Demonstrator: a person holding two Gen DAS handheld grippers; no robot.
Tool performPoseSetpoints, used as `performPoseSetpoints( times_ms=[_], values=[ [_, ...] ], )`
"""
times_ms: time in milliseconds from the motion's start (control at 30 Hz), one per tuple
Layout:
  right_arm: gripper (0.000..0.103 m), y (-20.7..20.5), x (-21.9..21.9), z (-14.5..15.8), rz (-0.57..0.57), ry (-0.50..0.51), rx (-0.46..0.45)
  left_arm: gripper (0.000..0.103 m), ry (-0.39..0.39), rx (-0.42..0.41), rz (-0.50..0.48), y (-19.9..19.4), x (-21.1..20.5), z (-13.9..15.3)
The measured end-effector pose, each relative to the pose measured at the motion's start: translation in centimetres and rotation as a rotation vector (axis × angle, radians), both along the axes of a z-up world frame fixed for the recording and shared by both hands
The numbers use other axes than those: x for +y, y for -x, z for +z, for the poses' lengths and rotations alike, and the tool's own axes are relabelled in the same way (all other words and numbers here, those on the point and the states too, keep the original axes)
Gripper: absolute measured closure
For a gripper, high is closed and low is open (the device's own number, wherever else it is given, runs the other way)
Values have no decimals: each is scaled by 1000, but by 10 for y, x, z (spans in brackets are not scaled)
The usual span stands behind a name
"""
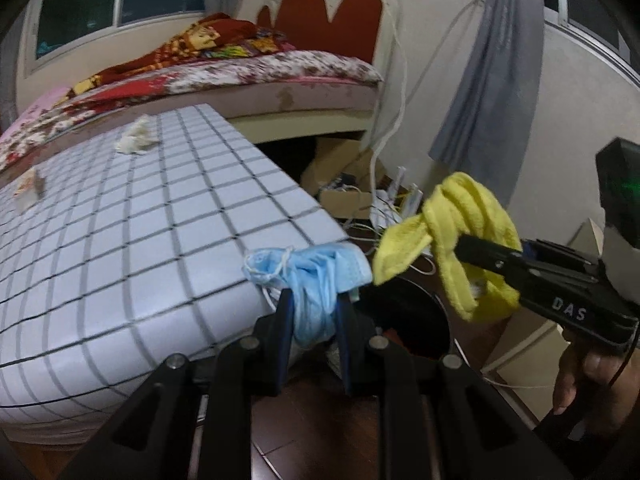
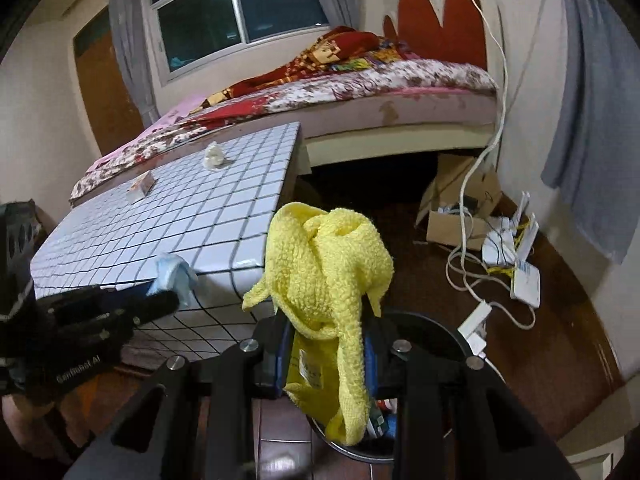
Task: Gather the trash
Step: 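Lift the blue mask and yellow cloth and carry them toward the bin, then open both tools over the black bin to drop mask and cloth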
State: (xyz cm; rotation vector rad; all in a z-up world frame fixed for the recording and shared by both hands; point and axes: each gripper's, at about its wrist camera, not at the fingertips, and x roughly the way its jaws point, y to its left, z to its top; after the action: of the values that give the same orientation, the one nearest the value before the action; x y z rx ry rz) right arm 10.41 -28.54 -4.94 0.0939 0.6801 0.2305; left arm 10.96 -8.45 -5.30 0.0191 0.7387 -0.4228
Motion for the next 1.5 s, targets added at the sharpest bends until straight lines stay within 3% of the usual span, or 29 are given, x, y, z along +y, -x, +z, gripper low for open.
performPoseSetpoints(
  times_ms=[167,533,900,967,1000,1033,1067,1133,1267,1400,1500],
  values=[
    [73,-3,-14,-19,-42,78,64,81,1,23,-59,4,-28,-10],
    [73,-1,-52,-63,-99,87,206,81,-34,128,-124,-5,-67,-52],
    [73,-12,-62,-99,-79,95,277,81,-58,192,-194,-26,-100,-82],
    [73,-15,-63,-103,-72,93,287,77,-60,194,-195,-29,-101,-85],
    [72,-18,-64,-104,-65,93,289,69,-43,205,-200,-31,-101,-87],
    [67,-20,-64,-105,-54,90,286,34,-39,217,-195,-34,-102,-91],
    [43,-25,-64,-110,-47,104,291,3,-53,217,-171,-36,-102,-94],
    [11,-31,-71,-120,-95,138,315,1,-54,191,-149,-35,-97,-98],
    [10,-35,-91,-128,-184,158,367,1,-93,216,-96,-35,-84,-108],
    [1,-33,-97,-127,-208,147,371,1,-110,219,-34,-34,-75,-112],
    [1,-33,-93,-124,-201,161,362,1,-118,213,-22,-30,-74,-112]
  ],
)
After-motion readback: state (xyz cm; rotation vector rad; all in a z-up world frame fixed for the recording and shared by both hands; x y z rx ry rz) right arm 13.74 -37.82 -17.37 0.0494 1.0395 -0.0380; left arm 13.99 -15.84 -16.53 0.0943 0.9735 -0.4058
